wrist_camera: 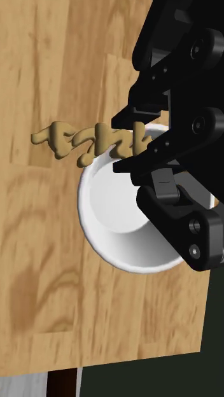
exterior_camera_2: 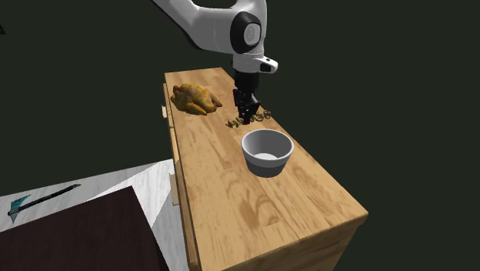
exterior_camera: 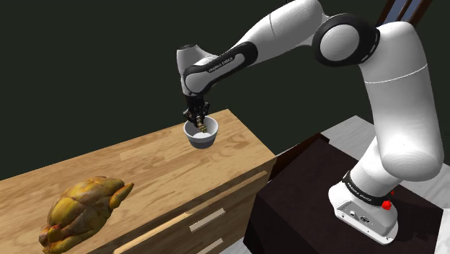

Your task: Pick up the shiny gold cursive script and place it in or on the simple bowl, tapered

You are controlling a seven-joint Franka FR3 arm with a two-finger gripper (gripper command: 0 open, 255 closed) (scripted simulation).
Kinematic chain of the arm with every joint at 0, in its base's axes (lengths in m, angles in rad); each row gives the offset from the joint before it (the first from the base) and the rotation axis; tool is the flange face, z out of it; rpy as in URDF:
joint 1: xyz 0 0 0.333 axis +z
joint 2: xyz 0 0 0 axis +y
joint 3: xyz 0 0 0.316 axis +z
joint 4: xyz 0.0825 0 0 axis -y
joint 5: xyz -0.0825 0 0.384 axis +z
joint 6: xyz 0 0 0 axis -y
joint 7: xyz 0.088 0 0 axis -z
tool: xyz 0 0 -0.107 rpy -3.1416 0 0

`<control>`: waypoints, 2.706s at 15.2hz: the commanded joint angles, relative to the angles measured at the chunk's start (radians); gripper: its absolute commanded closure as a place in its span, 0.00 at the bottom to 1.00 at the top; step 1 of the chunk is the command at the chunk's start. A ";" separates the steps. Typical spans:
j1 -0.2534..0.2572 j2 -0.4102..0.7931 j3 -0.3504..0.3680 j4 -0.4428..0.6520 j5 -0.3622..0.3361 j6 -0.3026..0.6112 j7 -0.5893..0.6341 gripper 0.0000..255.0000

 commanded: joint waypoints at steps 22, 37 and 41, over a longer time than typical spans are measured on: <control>-0.044 0.204 -0.039 0.162 -0.020 0.044 -0.086 1.00; -0.047 0.141 -0.029 0.186 -0.008 -0.043 -0.092 0.00; -0.047 0.141 -0.029 0.186 -0.008 -0.043 -0.092 0.00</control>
